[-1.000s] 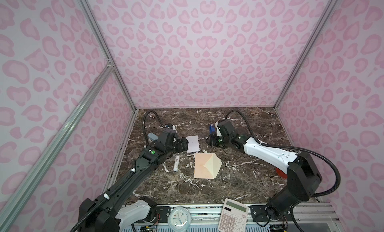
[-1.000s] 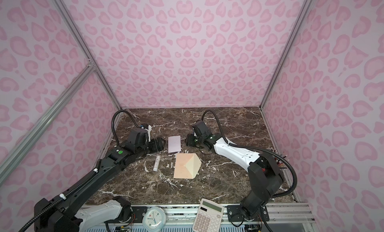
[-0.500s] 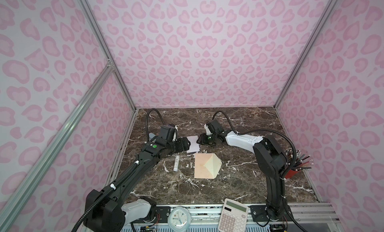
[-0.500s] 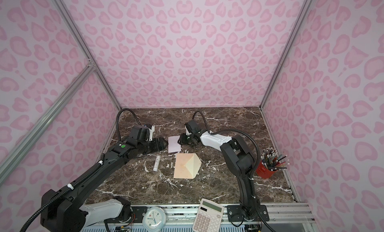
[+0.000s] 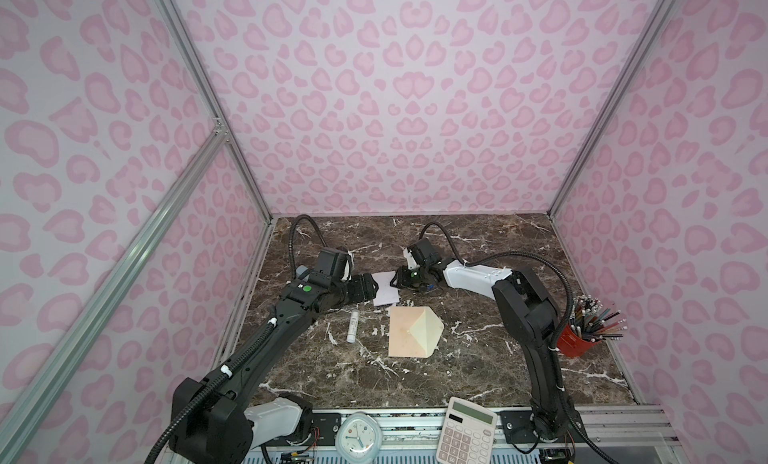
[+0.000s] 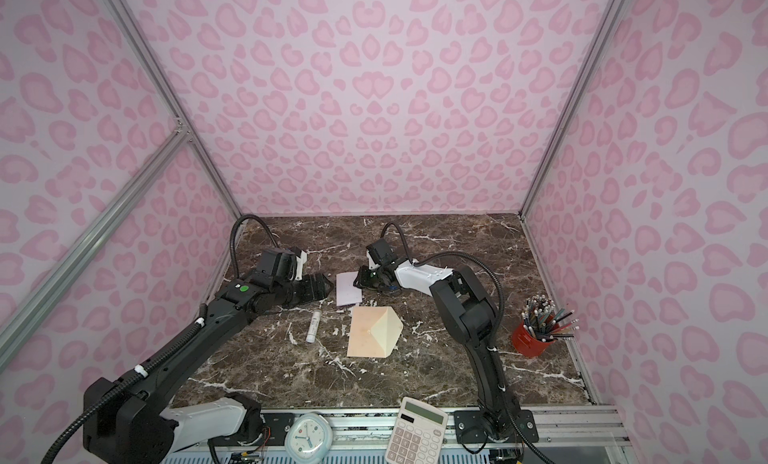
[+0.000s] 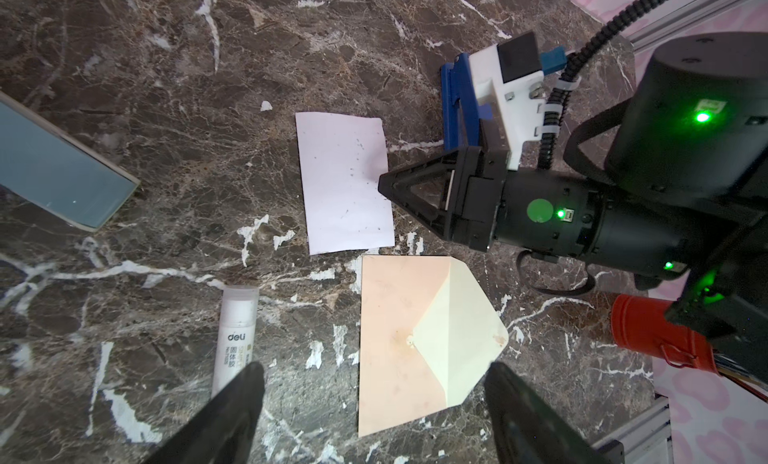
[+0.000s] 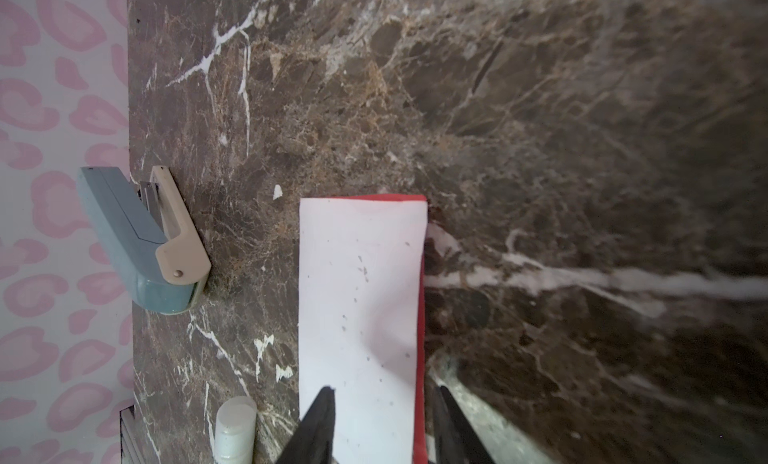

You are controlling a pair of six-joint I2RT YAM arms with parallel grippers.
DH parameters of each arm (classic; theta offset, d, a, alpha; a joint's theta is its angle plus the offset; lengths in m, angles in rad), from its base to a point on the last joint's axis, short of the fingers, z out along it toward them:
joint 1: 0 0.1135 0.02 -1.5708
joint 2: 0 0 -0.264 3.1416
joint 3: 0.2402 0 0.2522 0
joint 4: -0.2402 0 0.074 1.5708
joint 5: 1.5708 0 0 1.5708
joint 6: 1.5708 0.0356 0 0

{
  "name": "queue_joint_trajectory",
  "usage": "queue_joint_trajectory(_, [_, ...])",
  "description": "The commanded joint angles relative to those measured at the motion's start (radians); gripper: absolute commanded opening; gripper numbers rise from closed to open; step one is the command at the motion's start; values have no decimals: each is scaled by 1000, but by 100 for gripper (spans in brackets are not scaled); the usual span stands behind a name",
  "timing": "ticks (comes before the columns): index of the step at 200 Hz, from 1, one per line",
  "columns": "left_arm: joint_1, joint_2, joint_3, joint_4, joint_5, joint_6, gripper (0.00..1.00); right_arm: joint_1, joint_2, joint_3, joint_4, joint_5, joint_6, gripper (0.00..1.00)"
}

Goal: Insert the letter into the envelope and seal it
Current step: 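Grasp the red card's edge with the right gripper and lift it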

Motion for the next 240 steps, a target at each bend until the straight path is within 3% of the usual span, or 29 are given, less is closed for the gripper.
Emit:
queue_joint_trajectory(1, [3, -14, 3, -25, 2, 6, 86, 6, 15, -12, 3, -4, -2, 39])
queue_joint_trajectory(178, [4, -197, -77, -80, -72, -38, 87, 27, -36, 4, -59, 39, -11, 0])
queue_joint_trajectory(240, [35, -159, -45, -4, -15, -33, 88, 11, -186, -1, -111, 25, -11, 0])
